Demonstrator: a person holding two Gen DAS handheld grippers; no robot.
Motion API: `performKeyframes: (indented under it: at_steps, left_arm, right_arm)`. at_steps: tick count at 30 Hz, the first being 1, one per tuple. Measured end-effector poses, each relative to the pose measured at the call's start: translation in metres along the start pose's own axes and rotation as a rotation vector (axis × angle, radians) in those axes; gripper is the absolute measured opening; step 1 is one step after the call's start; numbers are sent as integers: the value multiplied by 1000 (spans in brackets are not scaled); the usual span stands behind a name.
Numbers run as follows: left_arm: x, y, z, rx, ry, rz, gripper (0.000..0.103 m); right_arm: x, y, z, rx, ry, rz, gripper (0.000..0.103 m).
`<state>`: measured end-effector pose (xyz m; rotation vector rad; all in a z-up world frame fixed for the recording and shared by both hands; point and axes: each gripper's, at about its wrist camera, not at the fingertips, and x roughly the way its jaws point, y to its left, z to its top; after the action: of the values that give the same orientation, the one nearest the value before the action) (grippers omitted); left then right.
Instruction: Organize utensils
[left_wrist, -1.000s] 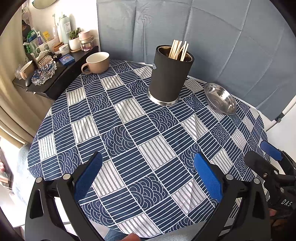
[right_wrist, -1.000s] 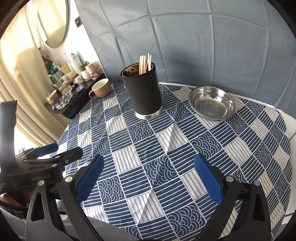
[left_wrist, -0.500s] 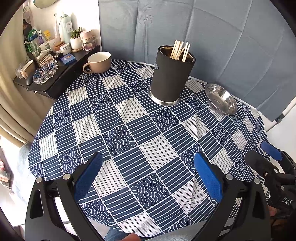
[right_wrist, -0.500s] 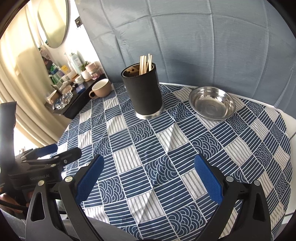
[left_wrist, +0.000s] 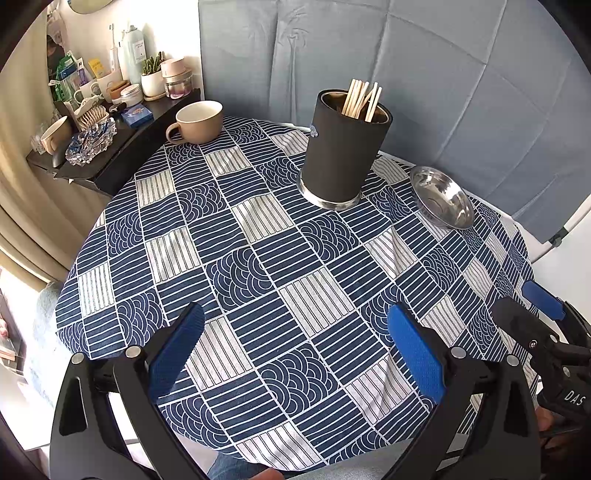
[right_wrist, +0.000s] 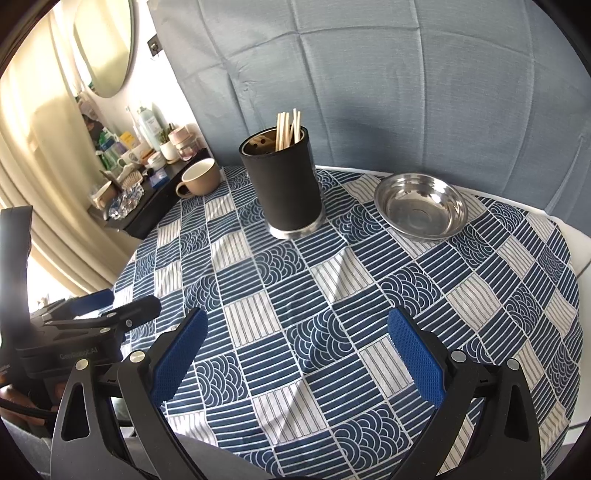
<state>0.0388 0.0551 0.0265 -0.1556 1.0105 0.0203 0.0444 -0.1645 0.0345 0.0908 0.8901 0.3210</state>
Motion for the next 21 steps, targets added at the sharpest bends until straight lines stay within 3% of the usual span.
performKeyframes:
  at_steps: [21]
  left_arm:
    - [-3, -2, 0, 10, -11, -3, 97]
  right_arm:
    - [-1, 0, -1, 2, 1, -3, 94]
